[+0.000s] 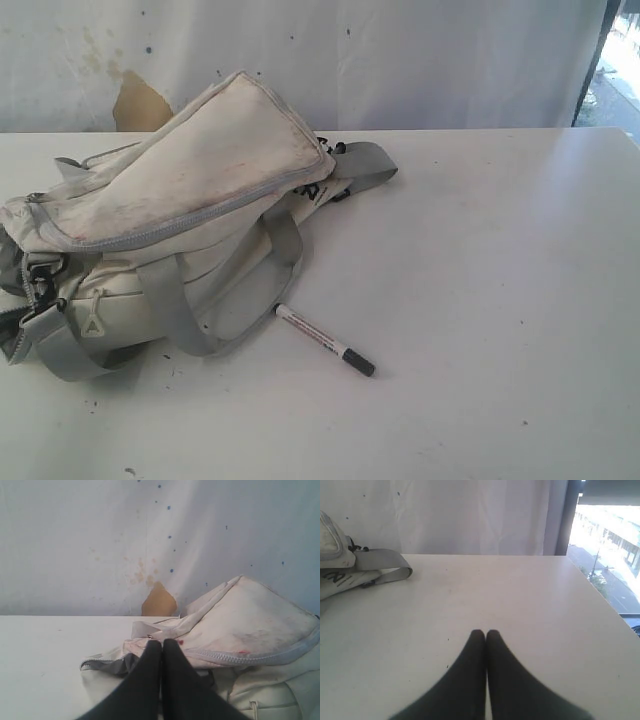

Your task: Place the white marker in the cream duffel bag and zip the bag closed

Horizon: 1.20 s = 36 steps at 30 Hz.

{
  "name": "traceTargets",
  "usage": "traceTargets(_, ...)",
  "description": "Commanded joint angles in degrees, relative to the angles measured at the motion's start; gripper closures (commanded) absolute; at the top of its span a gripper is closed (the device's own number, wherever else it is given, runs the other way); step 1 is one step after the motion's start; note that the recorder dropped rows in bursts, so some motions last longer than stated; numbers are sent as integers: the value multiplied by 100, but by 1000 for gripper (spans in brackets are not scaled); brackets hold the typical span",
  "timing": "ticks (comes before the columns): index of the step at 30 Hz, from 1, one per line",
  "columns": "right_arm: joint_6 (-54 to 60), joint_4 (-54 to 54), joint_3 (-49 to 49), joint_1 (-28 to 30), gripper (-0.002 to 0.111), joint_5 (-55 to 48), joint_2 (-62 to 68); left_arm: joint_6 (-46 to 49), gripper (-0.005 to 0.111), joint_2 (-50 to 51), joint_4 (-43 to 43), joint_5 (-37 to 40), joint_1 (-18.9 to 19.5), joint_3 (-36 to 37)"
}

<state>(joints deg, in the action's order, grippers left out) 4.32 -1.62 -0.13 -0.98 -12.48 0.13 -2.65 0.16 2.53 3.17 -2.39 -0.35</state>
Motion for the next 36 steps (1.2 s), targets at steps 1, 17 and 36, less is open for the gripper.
traceTargets(1,-1,-7,13,38,108,371,-13,-8,107,-16,-8,-585,0,35)
traceTargets(17,-98,-7,-1047,38,108,766,-13,-53,107,-16,-133,1140,0,-1793)
traceTargets(36,-432,9,-3062,38,108,-1078,1651,-1077,107,68,-66,3322,0,-3446)
